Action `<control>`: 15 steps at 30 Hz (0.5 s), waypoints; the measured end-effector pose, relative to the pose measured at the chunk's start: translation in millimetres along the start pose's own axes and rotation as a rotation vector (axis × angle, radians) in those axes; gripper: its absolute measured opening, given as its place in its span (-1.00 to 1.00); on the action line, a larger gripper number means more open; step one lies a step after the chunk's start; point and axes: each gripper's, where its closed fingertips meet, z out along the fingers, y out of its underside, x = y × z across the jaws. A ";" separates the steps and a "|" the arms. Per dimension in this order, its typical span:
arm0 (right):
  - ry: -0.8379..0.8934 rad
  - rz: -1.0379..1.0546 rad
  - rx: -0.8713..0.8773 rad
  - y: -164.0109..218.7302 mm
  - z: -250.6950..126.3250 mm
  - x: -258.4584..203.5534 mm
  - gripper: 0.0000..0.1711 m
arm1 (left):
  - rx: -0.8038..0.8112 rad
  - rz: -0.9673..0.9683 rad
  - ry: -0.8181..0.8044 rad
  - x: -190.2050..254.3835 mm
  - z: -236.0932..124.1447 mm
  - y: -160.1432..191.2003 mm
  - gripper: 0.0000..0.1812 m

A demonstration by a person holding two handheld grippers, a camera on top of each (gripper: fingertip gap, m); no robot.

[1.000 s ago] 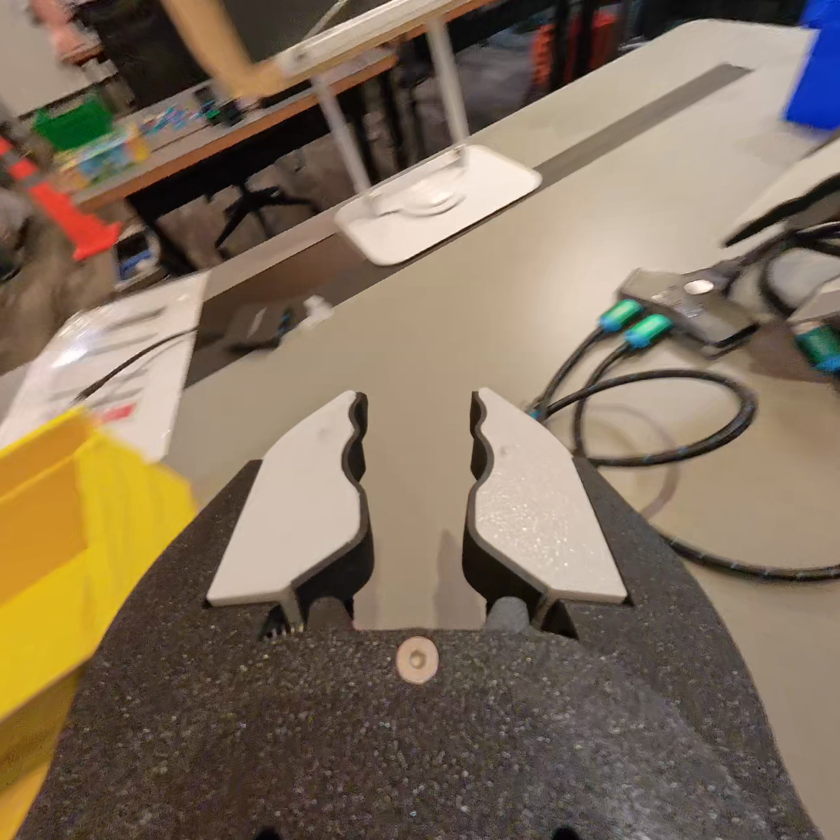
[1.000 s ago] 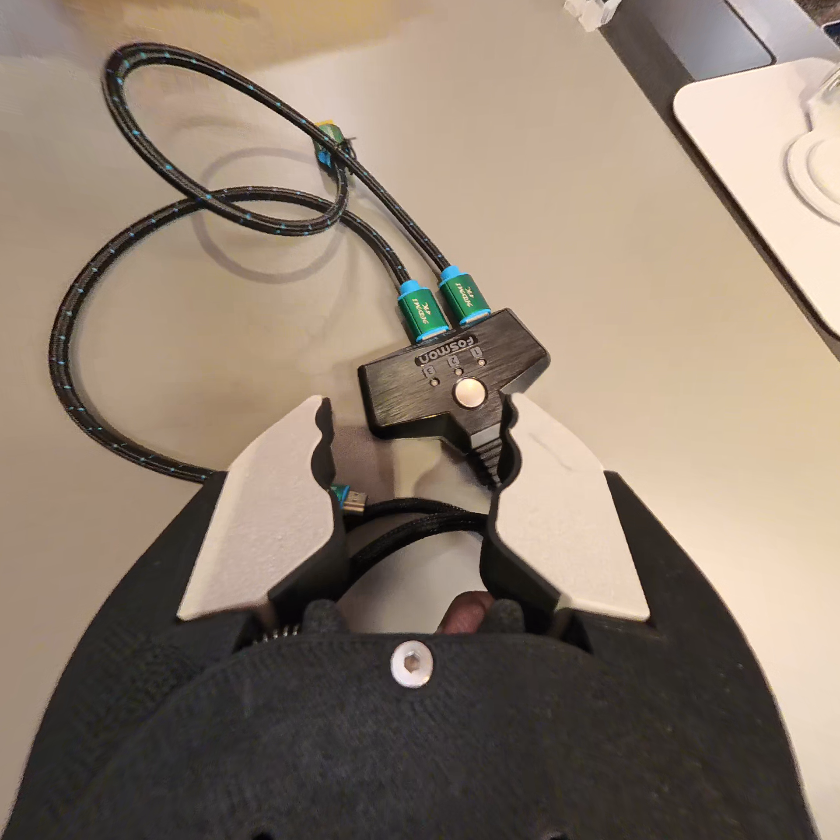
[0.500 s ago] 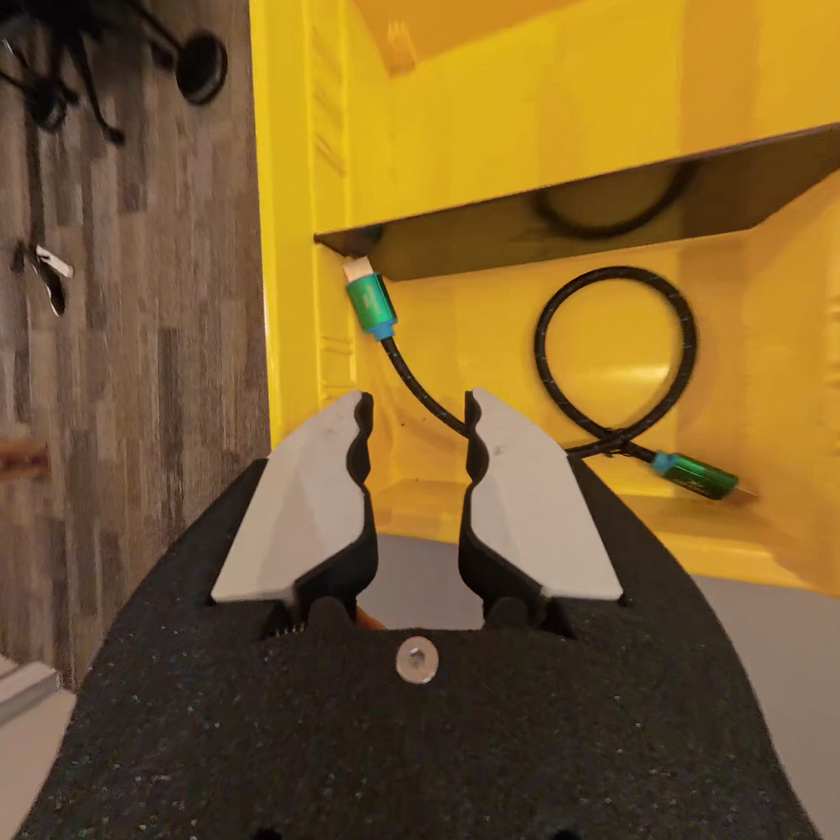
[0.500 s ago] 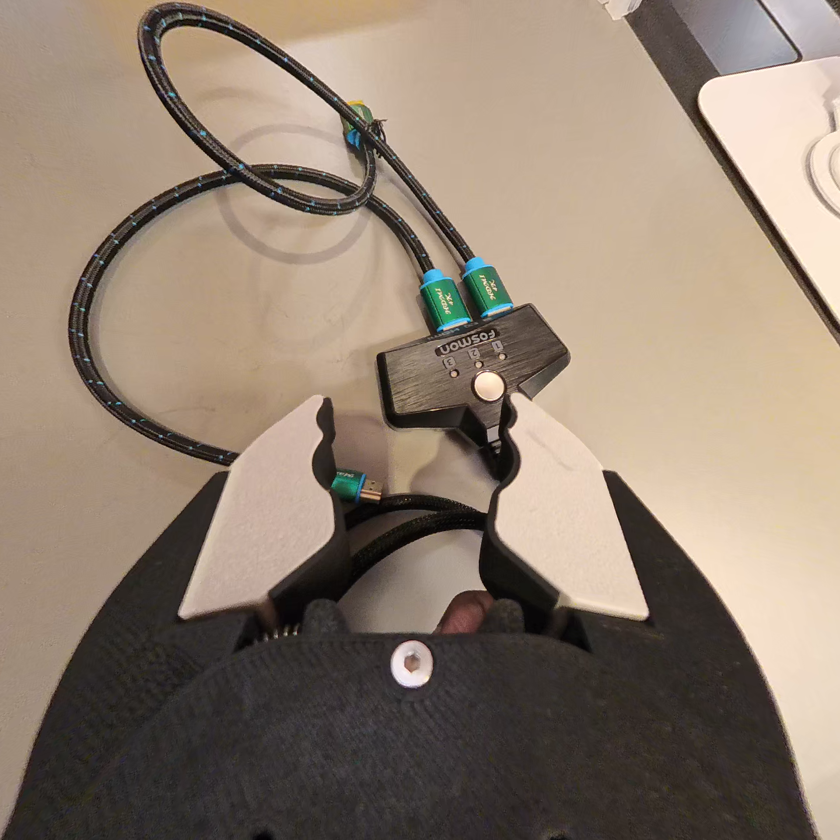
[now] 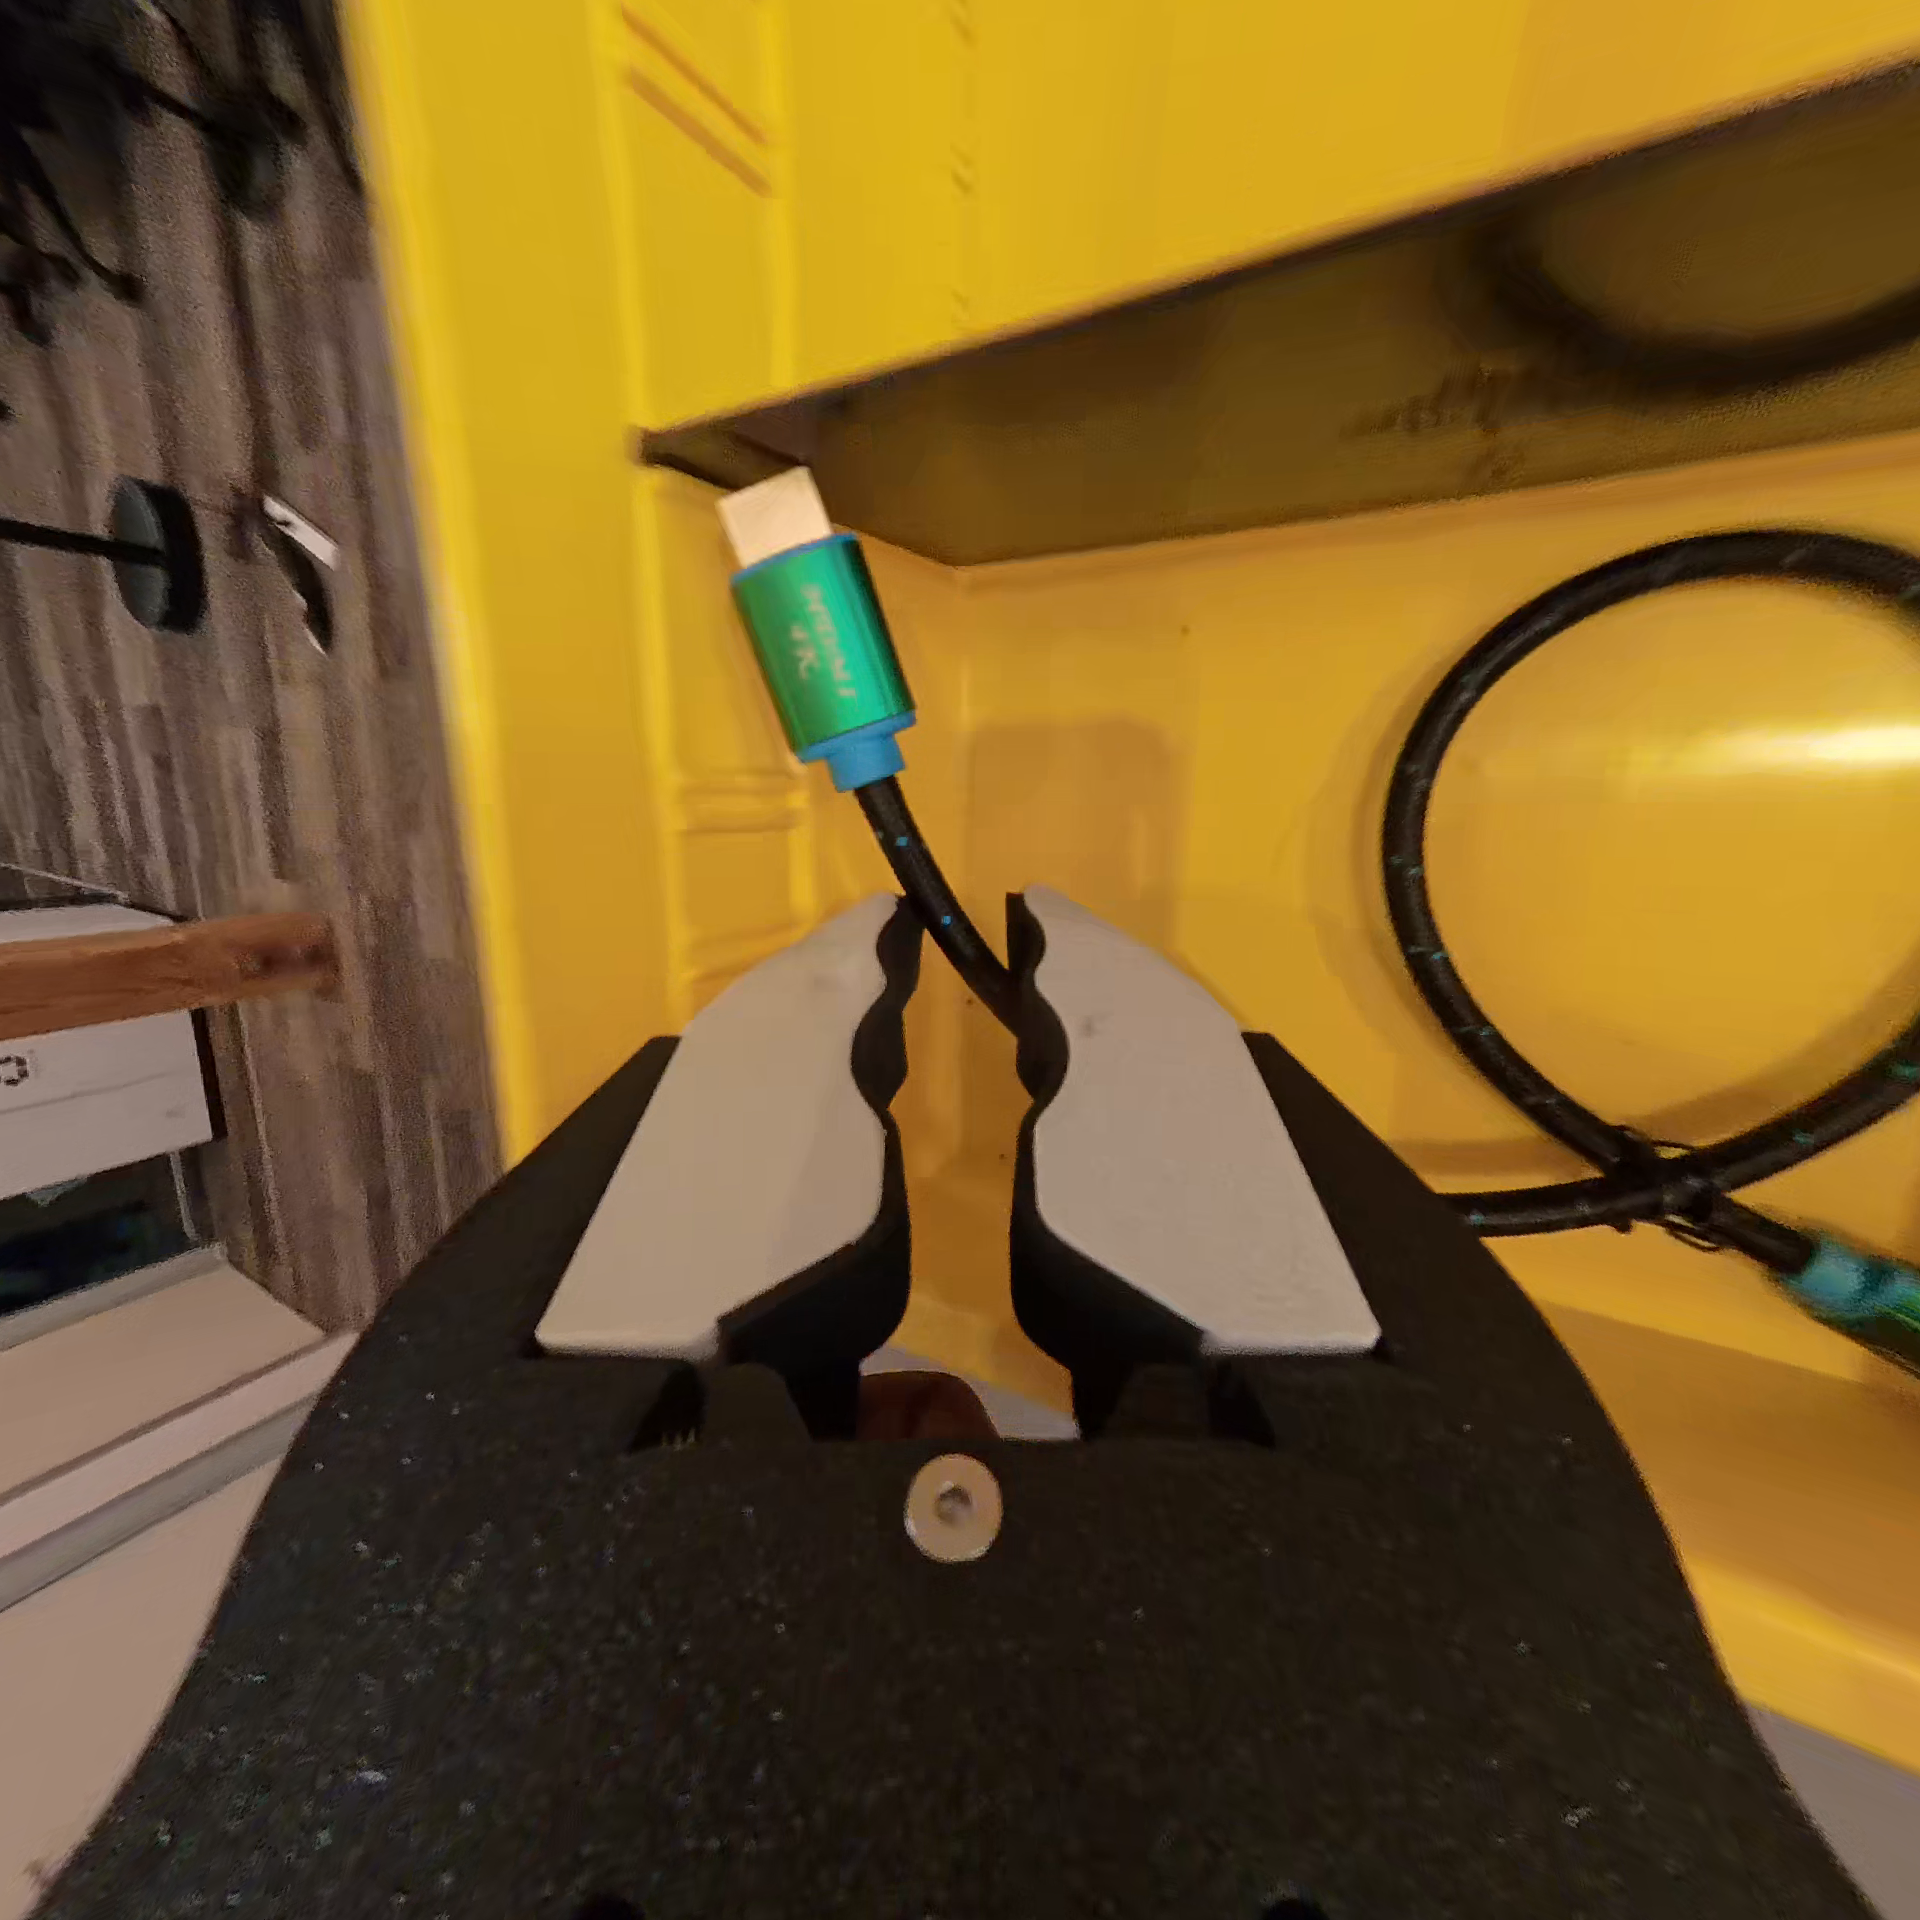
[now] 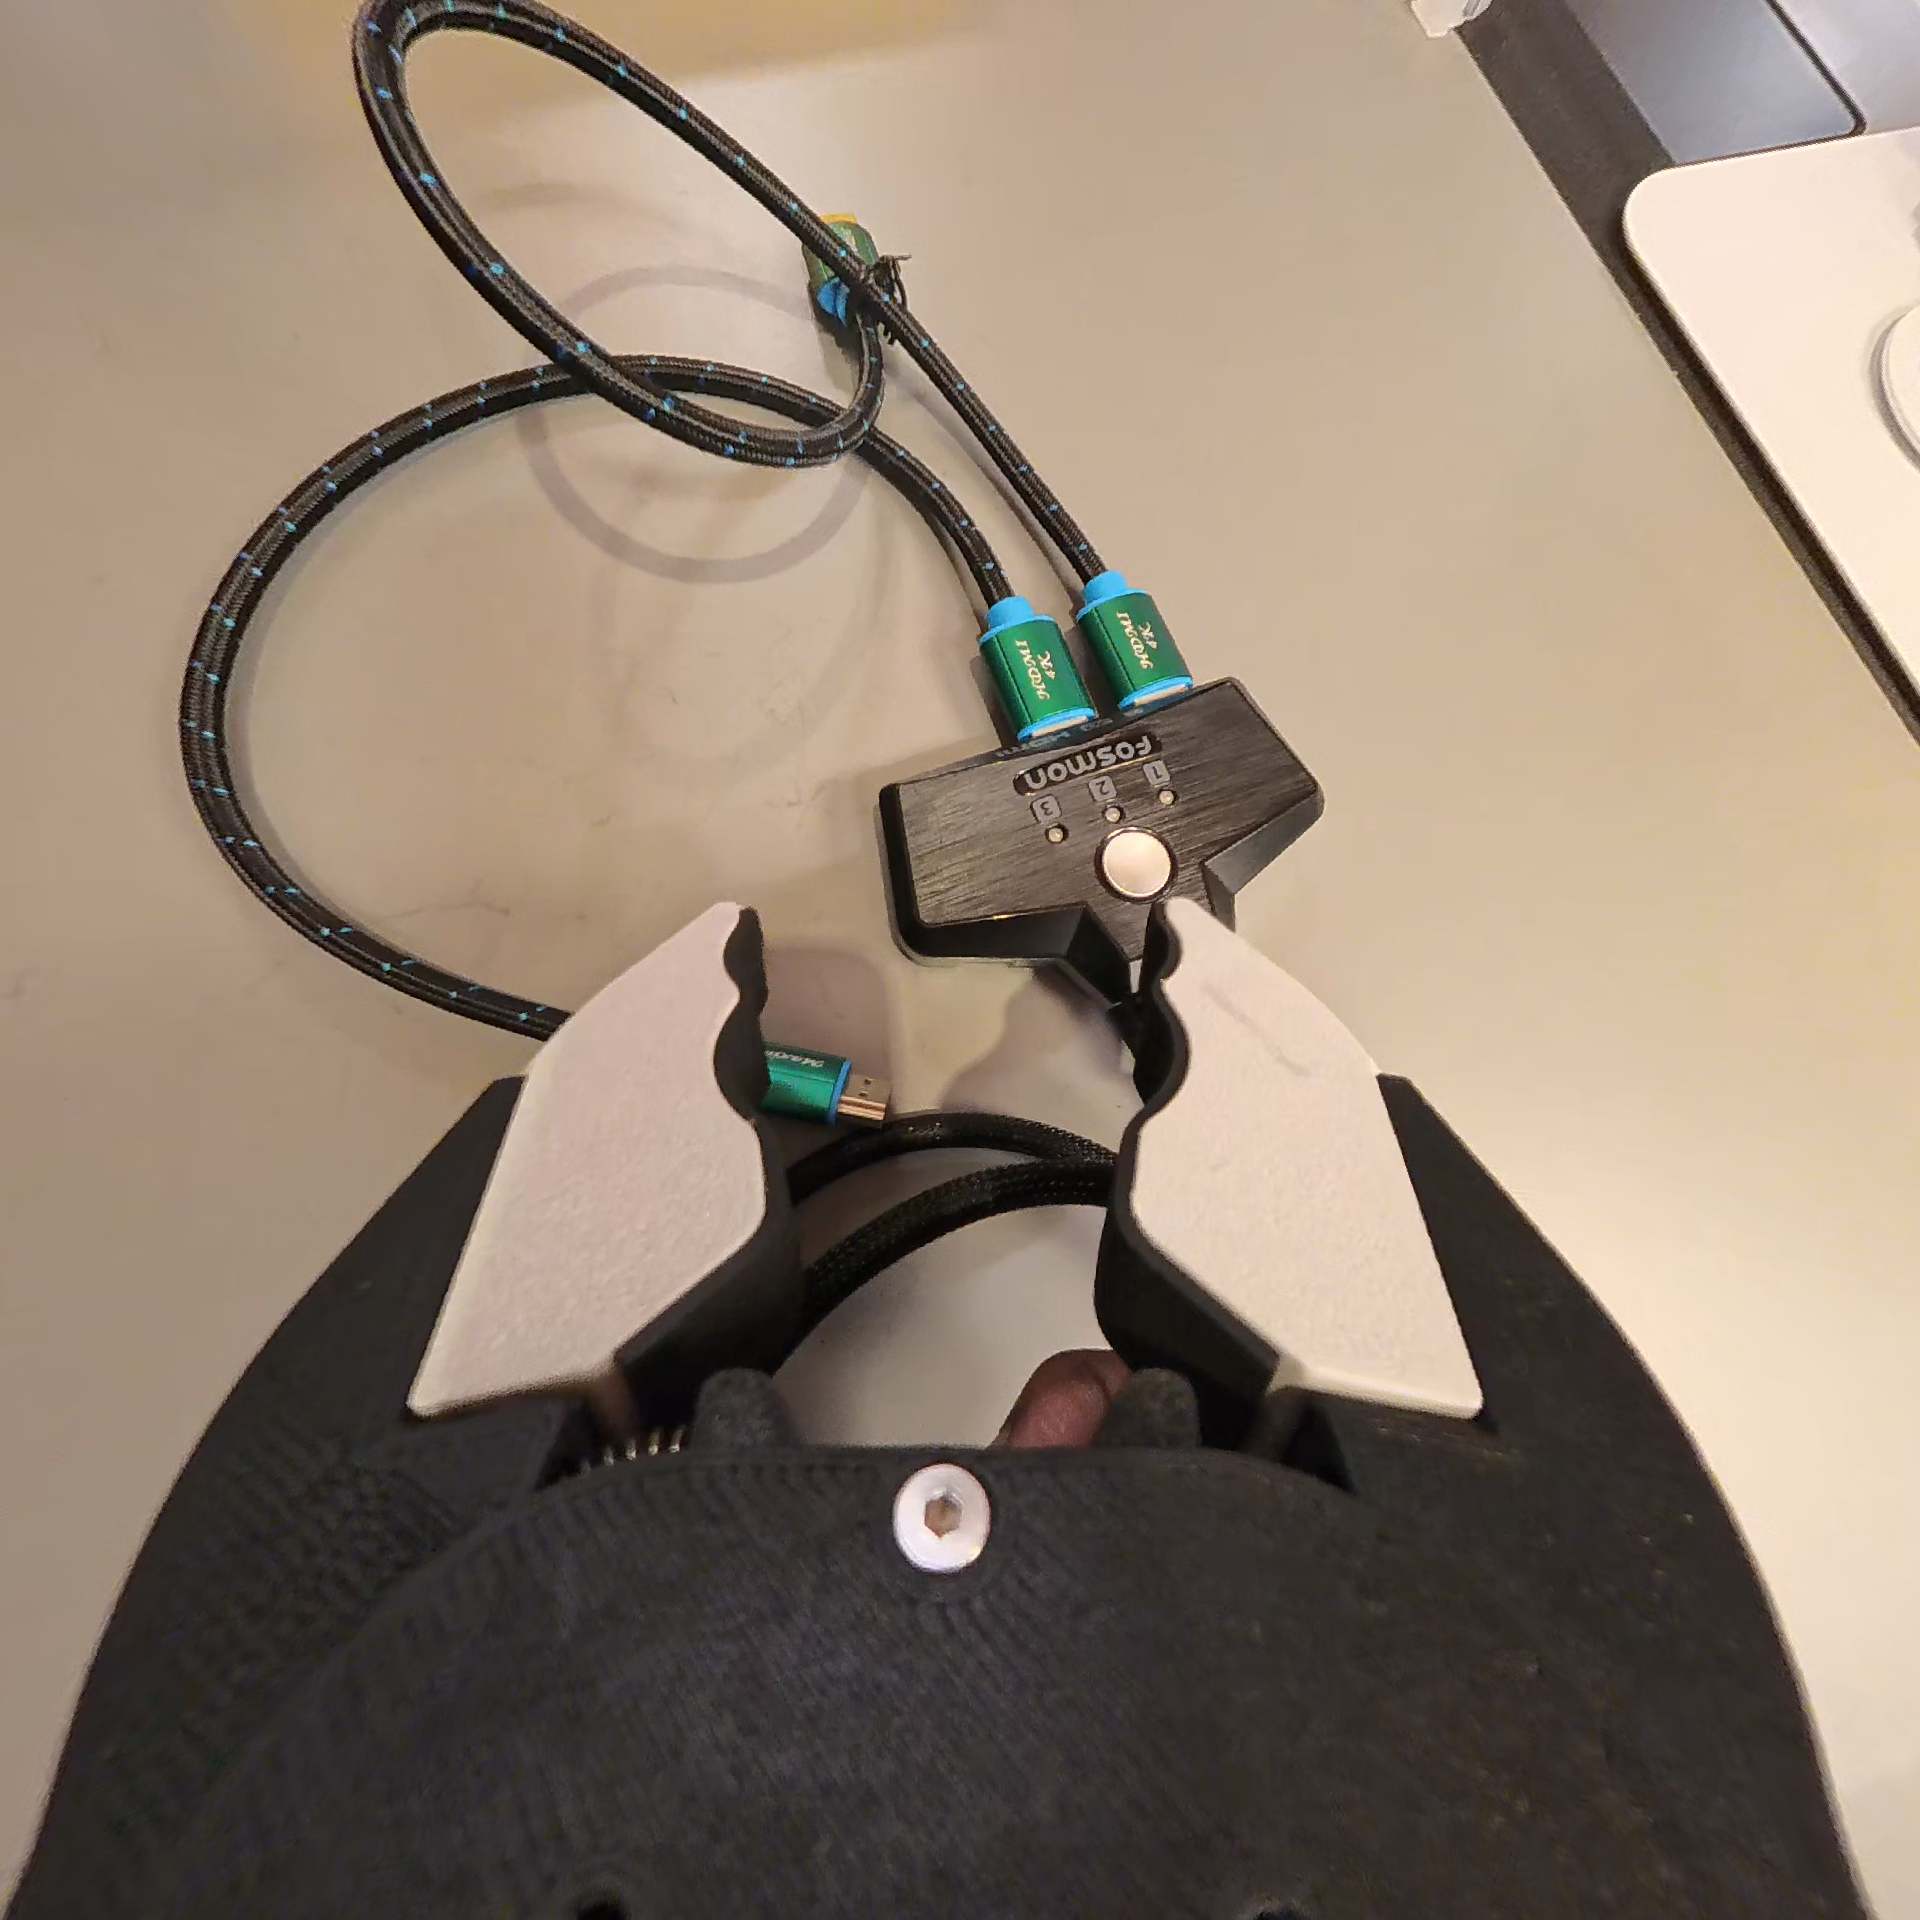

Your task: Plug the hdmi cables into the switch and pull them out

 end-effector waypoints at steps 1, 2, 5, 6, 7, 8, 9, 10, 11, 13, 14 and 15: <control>-0.001 0.001 0.000 0.4 0.3 0.0 -0.18 | 0.054 -0.013 -0.025 -6.7 -10.4 -6.4 -0.84; -0.001 0.002 -0.001 0.7 0.7 0.1 -0.18 | 0.108 -0.021 -0.053 -14.4 -23.4 -13.0 -0.85; -0.002 0.003 -0.001 0.9 1.1 0.3 -0.18 | 0.273 -0.030 -0.162 -40.4 -76.5 -34.6 -0.88; -0.002 0.003 -0.001 1.0 1.2 0.2 -0.18 | 0.332 -0.019 -0.198 -47.7 -98.9 -42.7 -0.89; -0.001 0.002 -0.001 1.1 1.2 0.2 -0.18 | 0.397 -0.003 -0.229 -52.8 -123.5 -51.3 -0.90; -0.001 0.002 -0.001 1.1 1.2 0.3 -0.18 | 0.454 0.003 -0.254 -56.6 -148.7 -59.0 -0.91; -0.002 0.003 -0.001 1.1 1.2 0.2 -0.18 | 0.515 0.020 -0.266 -57.0 -174.4 -67.3 -0.93; -0.002 0.004 0.000 1.0 1.1 0.3 -0.18 | 0.579 0.044 -0.269 -54.4 -200.3 -75.9 -0.94; -0.002 0.005 0.001 1.0 0.9 0.4 -0.18 | 0.633 0.061 -0.266 -50.6 -224.8 -83.2 -0.94; -0.004 0.006 0.002 1.0 0.7 0.5 -0.18 | 0.733 0.106 -0.231 -37.0 -268.8 -97.4 -0.94; -0.004 0.006 0.003 0.9 0.6 0.6 -0.18 | 0.789 0.129 -0.181 -24.9 -288.7 -105.0 -0.94; -0.005 0.006 0.004 0.8 0.4 0.7 -0.18 | 0.839 0.152 -0.110 -9.4 -306.5 -112.2 -0.93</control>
